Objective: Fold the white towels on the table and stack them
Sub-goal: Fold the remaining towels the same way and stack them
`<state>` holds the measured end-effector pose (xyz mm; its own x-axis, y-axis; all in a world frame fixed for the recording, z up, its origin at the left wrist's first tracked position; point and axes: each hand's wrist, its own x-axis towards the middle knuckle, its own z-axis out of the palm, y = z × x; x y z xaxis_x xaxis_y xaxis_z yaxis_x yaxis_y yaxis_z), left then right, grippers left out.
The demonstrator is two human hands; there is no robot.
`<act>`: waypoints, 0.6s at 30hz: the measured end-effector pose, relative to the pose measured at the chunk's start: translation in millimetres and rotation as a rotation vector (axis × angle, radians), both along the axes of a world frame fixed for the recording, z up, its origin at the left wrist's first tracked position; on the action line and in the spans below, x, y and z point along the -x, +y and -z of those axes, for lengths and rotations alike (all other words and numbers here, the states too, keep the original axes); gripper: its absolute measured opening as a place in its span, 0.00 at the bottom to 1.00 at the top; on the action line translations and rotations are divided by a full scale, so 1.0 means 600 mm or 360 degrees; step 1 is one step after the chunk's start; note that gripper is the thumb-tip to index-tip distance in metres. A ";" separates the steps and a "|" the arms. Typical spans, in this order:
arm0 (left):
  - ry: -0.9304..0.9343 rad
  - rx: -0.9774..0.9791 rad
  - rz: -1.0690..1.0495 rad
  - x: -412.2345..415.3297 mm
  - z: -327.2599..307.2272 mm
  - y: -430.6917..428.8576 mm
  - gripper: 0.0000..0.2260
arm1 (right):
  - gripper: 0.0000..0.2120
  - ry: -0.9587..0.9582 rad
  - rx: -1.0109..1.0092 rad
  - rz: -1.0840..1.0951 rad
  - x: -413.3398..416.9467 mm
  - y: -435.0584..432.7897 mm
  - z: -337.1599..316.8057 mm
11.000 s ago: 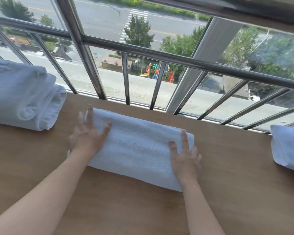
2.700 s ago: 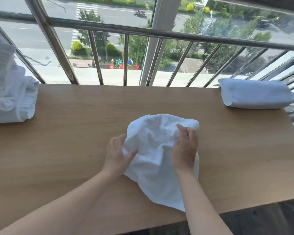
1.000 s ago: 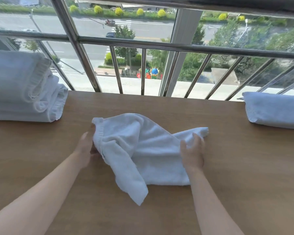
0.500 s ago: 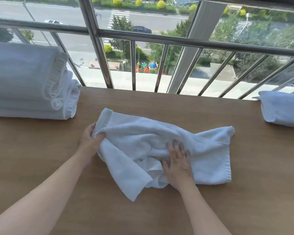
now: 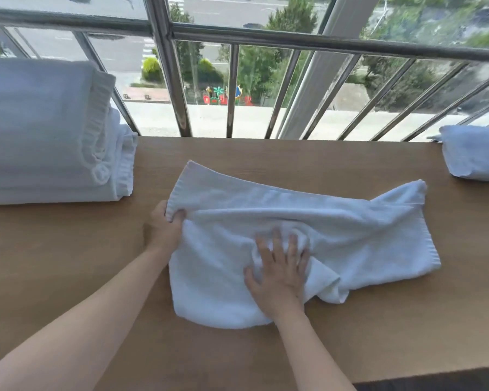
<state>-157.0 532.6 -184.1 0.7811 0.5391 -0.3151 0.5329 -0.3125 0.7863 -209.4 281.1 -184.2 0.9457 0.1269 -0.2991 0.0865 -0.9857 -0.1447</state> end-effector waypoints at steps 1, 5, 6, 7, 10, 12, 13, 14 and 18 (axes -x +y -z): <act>-0.0016 -0.0019 -0.0009 -0.001 0.001 0.012 0.04 | 0.36 0.0032 0.0066 0.0034 0.001 -0.008 0.005; -0.0035 -0.0062 0.0145 0.003 0.001 0.030 0.06 | 0.39 0.0090 0.0192 0.0222 -0.029 -0.020 0.010; -0.0074 -0.0038 0.0164 0.003 -0.002 0.028 0.11 | 0.40 0.0091 0.0194 0.0245 -0.039 -0.015 0.009; -0.0123 -0.0090 0.0217 0.004 -0.002 0.024 0.19 | 0.41 0.0086 0.0189 0.0245 -0.045 -0.008 0.007; -0.0263 -0.0683 0.0582 0.008 -0.004 -0.007 0.32 | 0.40 0.0104 0.0144 0.0157 -0.036 0.009 0.001; -0.0376 -0.0730 0.0951 0.006 -0.010 -0.051 0.28 | 0.38 0.0136 0.0051 0.0120 -0.016 0.009 -0.007; -0.0417 -0.0642 0.1182 0.007 -0.010 -0.078 0.25 | 0.36 0.0115 -0.0016 0.0117 -0.005 0.004 -0.013; -0.0421 -0.0553 0.1418 0.008 -0.008 -0.106 0.24 | 0.34 0.0064 -0.0096 0.0129 0.003 -0.005 -0.020; -0.0158 -0.0744 0.1817 0.008 0.007 -0.194 0.25 | 0.22 -0.0256 -0.0482 0.0453 0.006 -0.069 -0.049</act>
